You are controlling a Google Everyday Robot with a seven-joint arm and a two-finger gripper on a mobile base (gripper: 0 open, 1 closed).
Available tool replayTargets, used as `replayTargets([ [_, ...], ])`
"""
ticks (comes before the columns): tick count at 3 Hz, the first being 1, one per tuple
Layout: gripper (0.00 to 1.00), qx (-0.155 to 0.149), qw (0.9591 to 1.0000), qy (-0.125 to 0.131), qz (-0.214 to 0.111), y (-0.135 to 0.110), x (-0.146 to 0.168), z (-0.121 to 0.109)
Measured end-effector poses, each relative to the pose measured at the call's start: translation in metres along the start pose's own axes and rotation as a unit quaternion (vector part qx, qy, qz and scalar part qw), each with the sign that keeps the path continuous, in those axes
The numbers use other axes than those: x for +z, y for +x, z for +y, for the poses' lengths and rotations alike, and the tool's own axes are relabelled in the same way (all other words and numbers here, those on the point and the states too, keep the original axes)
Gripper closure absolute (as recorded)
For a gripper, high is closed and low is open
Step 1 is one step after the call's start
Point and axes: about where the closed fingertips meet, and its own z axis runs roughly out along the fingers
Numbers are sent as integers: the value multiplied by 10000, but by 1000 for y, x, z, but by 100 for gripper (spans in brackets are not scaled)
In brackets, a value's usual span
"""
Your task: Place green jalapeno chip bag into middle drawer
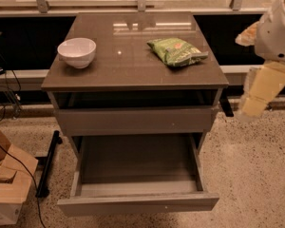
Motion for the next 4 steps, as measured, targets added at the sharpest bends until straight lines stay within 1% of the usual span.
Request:
replayTargets([
  [1,0,-79,9990,7,-441,-30,11,-22],
  [2,0,-83,9972,-46,-742,-55,26,-48],
  [3,0,-161,9944,-298,-997,-69,35,-68],
  [4,0,-171,9937,-280,-1072,-73,33,-75],
])
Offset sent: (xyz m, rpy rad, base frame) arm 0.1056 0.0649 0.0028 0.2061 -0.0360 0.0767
